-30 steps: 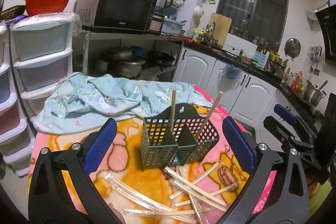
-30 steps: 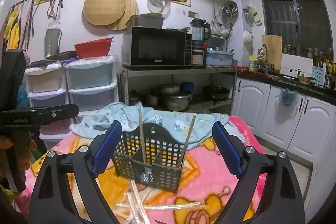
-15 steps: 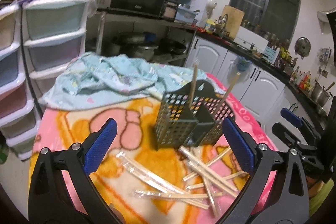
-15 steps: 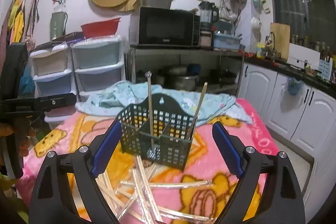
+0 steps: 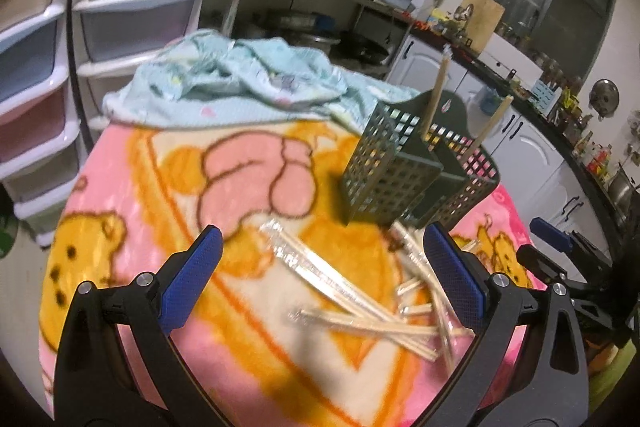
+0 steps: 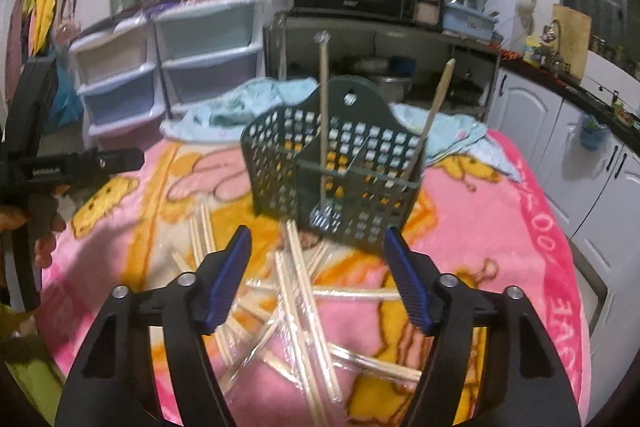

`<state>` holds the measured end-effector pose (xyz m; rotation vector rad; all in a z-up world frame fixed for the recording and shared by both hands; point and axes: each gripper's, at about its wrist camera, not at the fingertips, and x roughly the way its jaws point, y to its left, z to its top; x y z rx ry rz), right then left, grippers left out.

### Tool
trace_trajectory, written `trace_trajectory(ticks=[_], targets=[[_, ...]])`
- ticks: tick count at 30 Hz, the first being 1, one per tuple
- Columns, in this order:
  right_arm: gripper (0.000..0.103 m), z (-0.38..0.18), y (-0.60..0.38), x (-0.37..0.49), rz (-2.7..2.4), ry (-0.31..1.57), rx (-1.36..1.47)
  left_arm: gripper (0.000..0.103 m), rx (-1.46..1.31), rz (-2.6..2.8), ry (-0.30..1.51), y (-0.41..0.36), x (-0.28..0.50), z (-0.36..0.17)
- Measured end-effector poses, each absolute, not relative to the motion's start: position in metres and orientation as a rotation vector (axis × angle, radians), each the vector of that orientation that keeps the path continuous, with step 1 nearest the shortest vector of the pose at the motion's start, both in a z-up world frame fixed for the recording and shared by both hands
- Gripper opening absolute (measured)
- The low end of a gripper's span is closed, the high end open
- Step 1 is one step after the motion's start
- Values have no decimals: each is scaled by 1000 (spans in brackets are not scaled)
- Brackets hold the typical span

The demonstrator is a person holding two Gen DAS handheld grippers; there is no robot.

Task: Organize utensils
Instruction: 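Grasp a wrapped chopstick with the right gripper while the left gripper grasps another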

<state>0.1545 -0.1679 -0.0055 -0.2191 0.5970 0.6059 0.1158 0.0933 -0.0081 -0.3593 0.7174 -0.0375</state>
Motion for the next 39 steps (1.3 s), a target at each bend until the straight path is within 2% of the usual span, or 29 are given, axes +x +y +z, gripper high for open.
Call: trace_trajectory(ticks=[5, 11, 21, 31, 33, 34, 39], targets=[[49, -27, -155, 158, 631, 679, -256, 92, -416, -42, 777, 101, 113, -30], [38, -53, -143, 164, 653, 760, -284, 92, -474, -65, 848, 104, 112, -53], [28, -78, -127, 177, 678, 848, -311, 69, -587, -126, 948, 102, 115, -87], [17, -89, -108, 190, 671, 879, -371, 60, -612, -131, 964, 99, 116, -92], [17, -88, -105, 193, 673, 881, -384, 51, -620, -134, 966, 97, 117, -91], [17, -88, -103, 194, 673, 882, -390, 50, -627, -145, 969, 96, 117, -91], [16, -87, -92, 196, 678, 886, -431, 49, -615, -143, 983, 88, 120, -94]])
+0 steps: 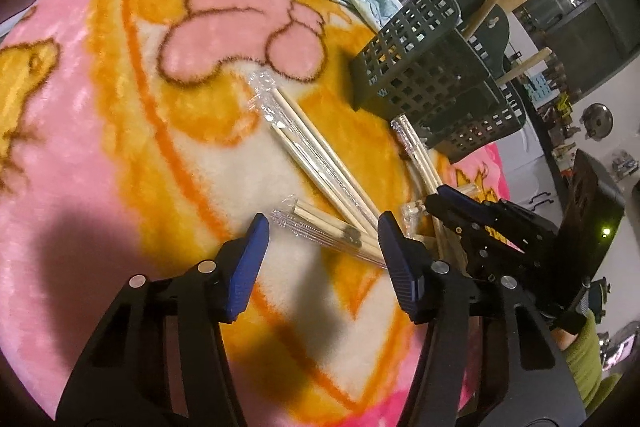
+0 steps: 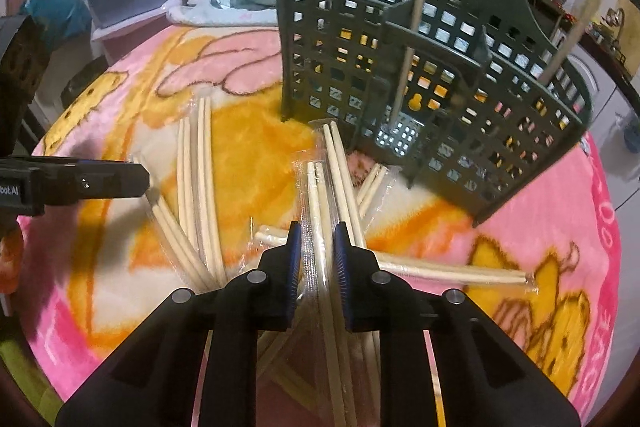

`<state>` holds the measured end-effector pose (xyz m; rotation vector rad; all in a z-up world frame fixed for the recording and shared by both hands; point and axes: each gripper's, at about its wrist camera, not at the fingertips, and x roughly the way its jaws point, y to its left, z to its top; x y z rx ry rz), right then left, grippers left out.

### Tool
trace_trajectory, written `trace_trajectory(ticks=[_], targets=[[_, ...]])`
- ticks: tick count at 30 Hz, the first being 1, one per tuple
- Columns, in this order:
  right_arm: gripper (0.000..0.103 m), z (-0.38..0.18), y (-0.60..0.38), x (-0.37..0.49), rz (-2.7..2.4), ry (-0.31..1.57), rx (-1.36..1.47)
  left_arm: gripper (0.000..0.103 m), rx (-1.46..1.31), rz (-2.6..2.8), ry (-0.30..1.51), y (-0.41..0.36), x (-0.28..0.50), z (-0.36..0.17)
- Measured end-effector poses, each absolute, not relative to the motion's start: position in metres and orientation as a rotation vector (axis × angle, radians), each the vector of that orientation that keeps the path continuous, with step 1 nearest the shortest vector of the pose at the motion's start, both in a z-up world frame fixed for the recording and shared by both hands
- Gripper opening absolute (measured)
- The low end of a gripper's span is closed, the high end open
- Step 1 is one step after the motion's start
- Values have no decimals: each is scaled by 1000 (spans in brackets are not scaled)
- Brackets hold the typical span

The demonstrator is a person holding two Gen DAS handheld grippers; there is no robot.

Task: Organize utensils
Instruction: 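Grasp a wrapped chopstick with the right gripper while the left gripper grasps another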

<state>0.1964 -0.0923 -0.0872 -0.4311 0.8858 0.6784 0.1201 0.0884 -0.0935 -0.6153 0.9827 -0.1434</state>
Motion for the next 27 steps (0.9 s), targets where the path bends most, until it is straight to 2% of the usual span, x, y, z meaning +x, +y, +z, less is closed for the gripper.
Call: trace_trajectory(ticks=[1, 3, 7, 9, 16, 27], targets=[[15, -87, -90, 197, 681, 887, -438, 48, -614, -143, 983, 87, 121, -94], [15, -88, -87, 197, 680, 887, -446, 34, -607, -138, 986, 86, 123, -94], [12, -88, -83, 197, 698, 899, -450, 26, -609, -126, 990, 88, 129, -98], [12, -89, -81, 197, 704, 905, -447, 17, -616, -125, 981, 92, 130, -98], [10, -81, -84, 196, 734, 902, -384, 11, -632, -145, 929, 102, 131, -85], [10, -41, -112, 183, 765, 811, -260, 5, -534, -228, 757, 91, 133, -11]])
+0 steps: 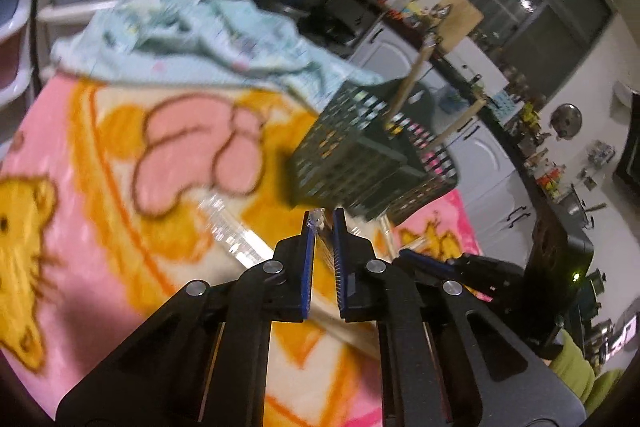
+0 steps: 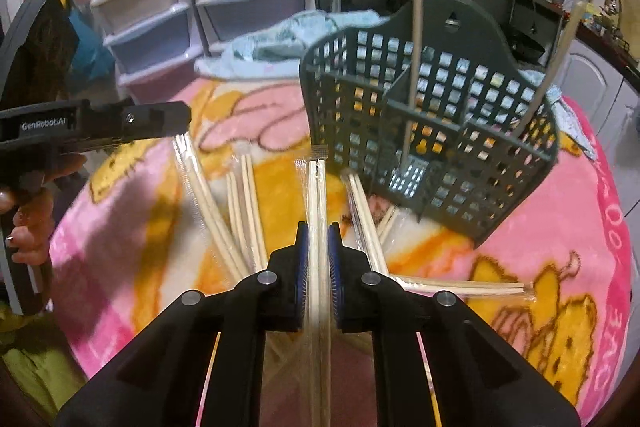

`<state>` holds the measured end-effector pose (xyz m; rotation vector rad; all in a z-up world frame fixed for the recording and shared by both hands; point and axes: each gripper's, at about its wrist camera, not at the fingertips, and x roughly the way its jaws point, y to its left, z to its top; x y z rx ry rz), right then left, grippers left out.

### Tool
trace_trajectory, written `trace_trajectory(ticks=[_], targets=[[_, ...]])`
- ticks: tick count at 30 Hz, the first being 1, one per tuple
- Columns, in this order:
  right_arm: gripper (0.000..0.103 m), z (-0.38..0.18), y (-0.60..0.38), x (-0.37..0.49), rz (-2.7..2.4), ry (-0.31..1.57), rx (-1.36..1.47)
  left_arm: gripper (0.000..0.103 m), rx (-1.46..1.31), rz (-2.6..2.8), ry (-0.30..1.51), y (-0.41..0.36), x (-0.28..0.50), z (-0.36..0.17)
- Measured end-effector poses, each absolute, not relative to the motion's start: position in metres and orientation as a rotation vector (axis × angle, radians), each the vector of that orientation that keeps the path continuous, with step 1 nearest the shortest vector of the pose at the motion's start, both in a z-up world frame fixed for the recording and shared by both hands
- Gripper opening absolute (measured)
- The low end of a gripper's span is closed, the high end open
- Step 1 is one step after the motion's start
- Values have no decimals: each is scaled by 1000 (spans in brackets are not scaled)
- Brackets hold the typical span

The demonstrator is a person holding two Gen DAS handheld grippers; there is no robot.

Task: Organize utensils
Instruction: 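Grasp a wrapped chopstick with the right gripper while the left gripper grasps another, then carry both chopsticks above the green caddy and open both grippers to drop them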

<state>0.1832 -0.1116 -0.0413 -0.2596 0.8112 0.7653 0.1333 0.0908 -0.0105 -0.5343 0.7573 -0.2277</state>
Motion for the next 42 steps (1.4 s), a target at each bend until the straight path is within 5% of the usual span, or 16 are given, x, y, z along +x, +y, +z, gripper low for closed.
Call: trace_trajectory(ticks=[32, 42], targets=[[0, 73, -166, 174, 740, 500, -86, 3, -330, -423, 554, 18, 159, 111], [1, 16, -169, 205, 740, 688, -119, 3, -308, -386, 498, 34, 163, 133]])
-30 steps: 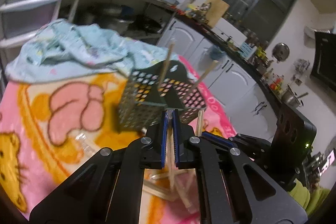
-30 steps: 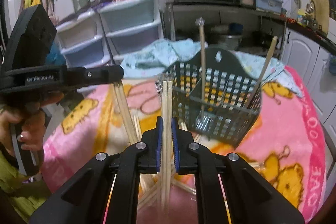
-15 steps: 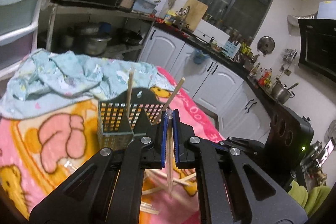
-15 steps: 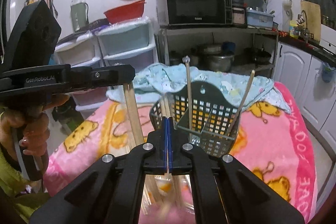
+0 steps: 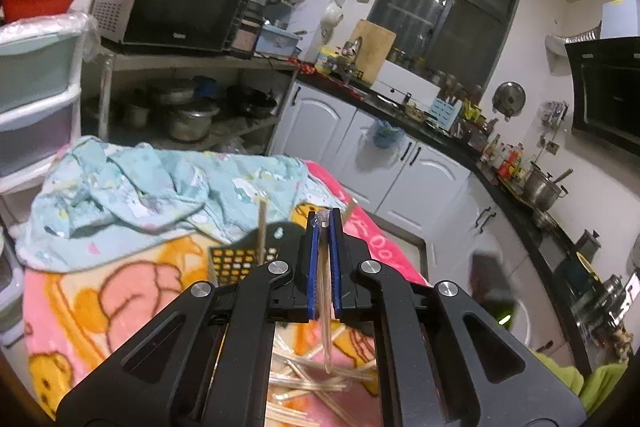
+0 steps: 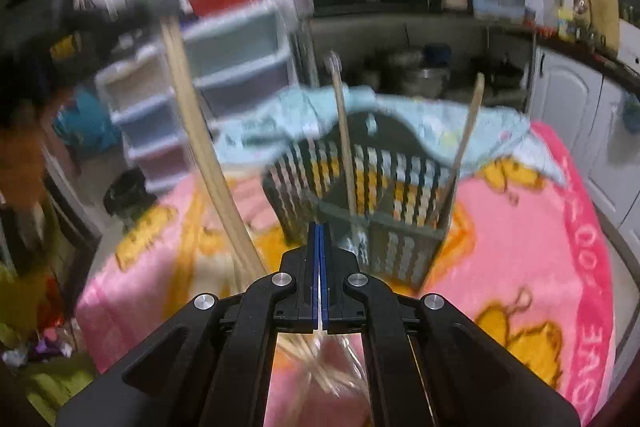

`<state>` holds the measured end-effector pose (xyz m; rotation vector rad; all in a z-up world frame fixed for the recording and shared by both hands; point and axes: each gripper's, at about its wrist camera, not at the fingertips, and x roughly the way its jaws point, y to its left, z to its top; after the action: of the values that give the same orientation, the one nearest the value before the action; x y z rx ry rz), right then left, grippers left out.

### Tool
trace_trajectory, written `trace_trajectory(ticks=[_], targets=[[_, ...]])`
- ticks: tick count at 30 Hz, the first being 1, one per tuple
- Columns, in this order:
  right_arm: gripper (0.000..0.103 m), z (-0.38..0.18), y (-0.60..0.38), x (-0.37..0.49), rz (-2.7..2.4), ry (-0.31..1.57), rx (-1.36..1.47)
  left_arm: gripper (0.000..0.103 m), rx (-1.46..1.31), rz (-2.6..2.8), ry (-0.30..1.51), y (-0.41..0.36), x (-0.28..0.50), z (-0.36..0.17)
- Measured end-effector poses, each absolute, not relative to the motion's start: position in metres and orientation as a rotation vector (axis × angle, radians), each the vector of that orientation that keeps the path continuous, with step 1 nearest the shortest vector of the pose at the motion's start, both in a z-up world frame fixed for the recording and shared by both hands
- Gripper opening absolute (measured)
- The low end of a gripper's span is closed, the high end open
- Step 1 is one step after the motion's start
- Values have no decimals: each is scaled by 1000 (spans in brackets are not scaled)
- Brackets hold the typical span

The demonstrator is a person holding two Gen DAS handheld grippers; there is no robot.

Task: Organize utensils
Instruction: 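Carry both chopsticks above the green caddy and open both grippers to drop them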

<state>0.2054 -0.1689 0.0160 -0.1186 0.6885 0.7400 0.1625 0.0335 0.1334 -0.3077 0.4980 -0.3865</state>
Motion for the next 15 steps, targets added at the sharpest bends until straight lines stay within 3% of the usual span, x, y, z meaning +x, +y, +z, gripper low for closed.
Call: trace_trajectory(ticks=[7, 10, 15], targets=[[3, -56, -150, 220, 739, 908, -242, 3, -316, -370, 459, 43, 170, 149], [19, -72, -140, 221, 744, 945, -273, 3, -313, -359, 437, 46, 174, 158], [21, -81, -120, 221, 769, 939, -307, 3, -304, -324, 414, 53, 181, 169]])
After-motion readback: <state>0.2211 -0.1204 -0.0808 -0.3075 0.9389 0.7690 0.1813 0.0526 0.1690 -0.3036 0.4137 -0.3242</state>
